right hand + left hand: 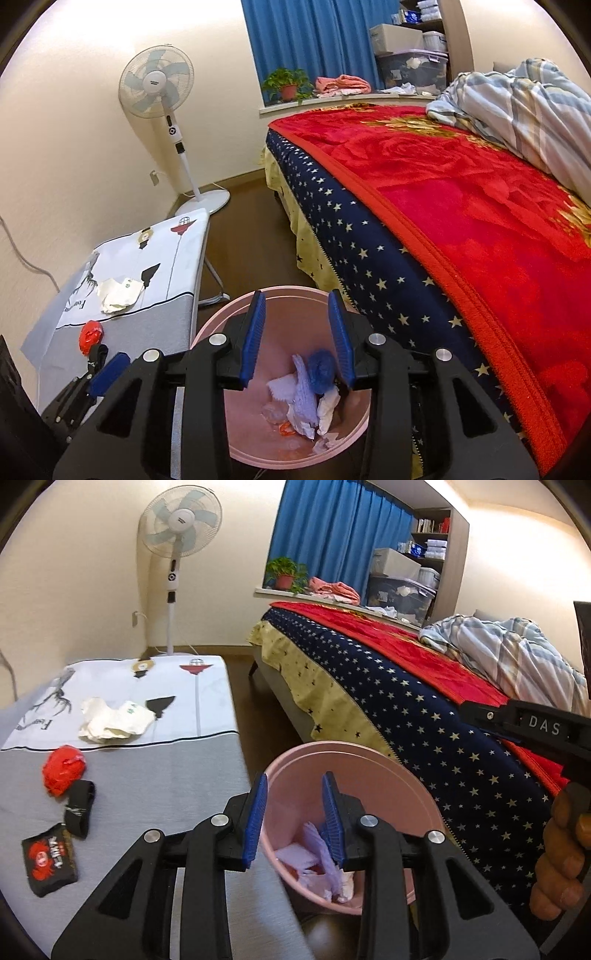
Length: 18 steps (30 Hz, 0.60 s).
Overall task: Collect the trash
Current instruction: 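Grasp the black crab-print snack packet with the left tool while the right tool grasps the black wristband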
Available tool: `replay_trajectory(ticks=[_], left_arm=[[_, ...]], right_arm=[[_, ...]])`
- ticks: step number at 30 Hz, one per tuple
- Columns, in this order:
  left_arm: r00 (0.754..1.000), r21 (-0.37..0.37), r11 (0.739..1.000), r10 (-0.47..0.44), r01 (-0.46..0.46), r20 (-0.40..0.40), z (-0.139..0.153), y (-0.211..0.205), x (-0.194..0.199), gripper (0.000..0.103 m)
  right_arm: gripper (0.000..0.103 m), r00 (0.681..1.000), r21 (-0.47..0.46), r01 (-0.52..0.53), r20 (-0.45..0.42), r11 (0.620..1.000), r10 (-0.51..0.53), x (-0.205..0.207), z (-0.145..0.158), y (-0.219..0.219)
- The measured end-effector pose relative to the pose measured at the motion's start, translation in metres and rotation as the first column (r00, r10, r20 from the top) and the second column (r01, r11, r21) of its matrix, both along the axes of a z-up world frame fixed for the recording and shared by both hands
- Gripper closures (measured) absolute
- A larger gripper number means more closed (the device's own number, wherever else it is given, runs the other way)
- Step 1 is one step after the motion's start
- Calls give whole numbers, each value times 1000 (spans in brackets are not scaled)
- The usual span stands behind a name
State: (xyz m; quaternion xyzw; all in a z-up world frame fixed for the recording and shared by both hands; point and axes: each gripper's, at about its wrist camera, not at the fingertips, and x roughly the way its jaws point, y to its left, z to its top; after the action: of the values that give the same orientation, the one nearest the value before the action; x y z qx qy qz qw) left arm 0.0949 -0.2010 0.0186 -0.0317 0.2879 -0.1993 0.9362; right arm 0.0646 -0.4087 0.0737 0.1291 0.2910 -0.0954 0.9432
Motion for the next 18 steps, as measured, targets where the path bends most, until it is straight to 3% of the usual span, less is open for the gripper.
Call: replay_trajectory(ticks=[9, 14, 18], left_arm=[[986, 0, 986, 166, -166, 16, 4, 72, -10, 73], [944, 8, 944, 330, -330, -18, -7, 128, -19, 73], [887, 7, 891, 453, -454, -87, -21, 174, -24, 73]], right_arm=[[66, 994, -38, -103, 31, 994, 104, 6, 6, 43], [67, 984, -30, -169, 44, 985, 171, 13, 7, 73], [68, 973, -23, -223, 52, 975, 224, 22, 8, 99]])
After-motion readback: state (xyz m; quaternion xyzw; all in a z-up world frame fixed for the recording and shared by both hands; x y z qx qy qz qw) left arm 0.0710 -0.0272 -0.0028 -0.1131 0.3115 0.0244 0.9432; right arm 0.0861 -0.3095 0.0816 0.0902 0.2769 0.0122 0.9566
